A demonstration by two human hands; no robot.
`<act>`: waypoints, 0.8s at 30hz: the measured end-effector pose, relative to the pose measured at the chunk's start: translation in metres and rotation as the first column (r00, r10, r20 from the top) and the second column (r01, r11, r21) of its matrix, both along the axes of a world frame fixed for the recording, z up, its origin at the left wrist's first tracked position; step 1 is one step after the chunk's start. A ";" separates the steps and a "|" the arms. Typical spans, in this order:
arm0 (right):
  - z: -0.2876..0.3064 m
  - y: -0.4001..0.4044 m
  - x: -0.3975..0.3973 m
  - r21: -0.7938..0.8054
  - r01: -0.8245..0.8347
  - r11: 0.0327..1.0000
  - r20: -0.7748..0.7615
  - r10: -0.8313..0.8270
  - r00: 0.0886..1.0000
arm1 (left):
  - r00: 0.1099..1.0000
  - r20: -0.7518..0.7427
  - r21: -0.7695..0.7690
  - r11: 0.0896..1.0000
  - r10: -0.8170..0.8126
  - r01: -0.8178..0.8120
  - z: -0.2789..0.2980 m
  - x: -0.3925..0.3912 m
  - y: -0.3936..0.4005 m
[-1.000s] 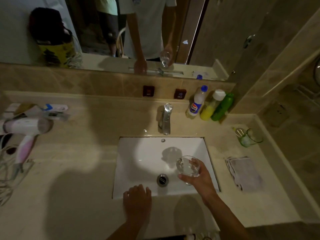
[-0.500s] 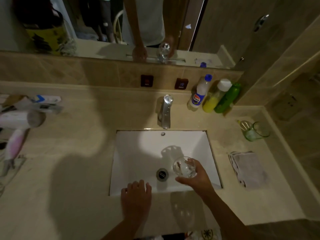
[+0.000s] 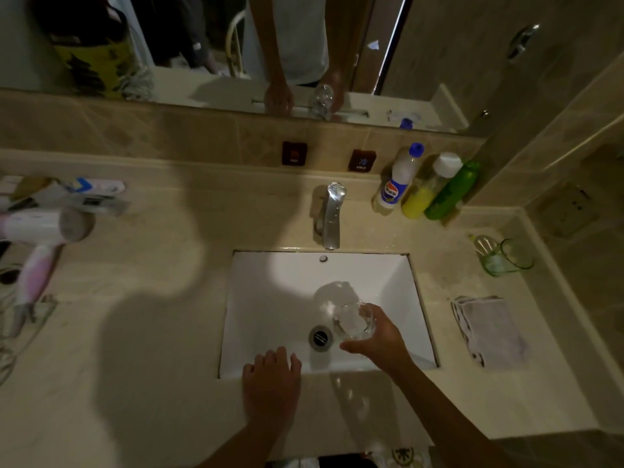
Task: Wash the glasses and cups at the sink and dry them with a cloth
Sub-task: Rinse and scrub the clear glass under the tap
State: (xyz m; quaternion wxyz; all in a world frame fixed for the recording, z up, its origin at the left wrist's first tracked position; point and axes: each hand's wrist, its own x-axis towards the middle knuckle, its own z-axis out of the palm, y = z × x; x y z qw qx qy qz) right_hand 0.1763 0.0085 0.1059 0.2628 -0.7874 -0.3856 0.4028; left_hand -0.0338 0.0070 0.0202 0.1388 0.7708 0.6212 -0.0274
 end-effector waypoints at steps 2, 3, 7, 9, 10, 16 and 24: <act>-0.002 0.002 0.000 -0.020 -0.016 1.000 0.025 0.017 1.000 | 1.000 -0.001 0.015 1.000 -0.009 0.010 0.001 -0.001 0.000; -0.003 0.002 0.000 -0.032 -0.022 0.999 0.040 0.023 0.999 | 1.000 0.010 0.028 1.000 -0.012 0.012 0.000 -0.002 0.001; -0.002 0.005 -0.001 -0.062 -0.044 0.997 0.086 0.049 0.995 | 1.000 0.015 0.033 0.999 0.013 -0.014 0.000 -0.001 0.002; -0.003 0.006 0.000 -0.074 -0.060 0.995 0.103 0.068 0.992 | 1.000 0.012 -0.044 0.999 0.005 -0.005 0.000 0.000 0.004; -0.004 0.006 0.001 -0.082 -0.064 0.995 0.109 0.073 0.991 | 1.000 0.009 -0.072 0.997 0.007 -0.006 0.001 -0.001 0.004; -0.001 0.009 0.006 -0.140 -0.066 0.988 0.158 0.088 0.984 | 1.000 -0.013 -0.011 1.000 -0.008 0.008 0.001 -0.003 0.002; 0.007 0.015 0.014 -0.230 -0.171 0.958 0.336 0.243 0.910 | 1.000 0.006 0.040 0.999 -0.028 0.027 0.006 -0.004 0.002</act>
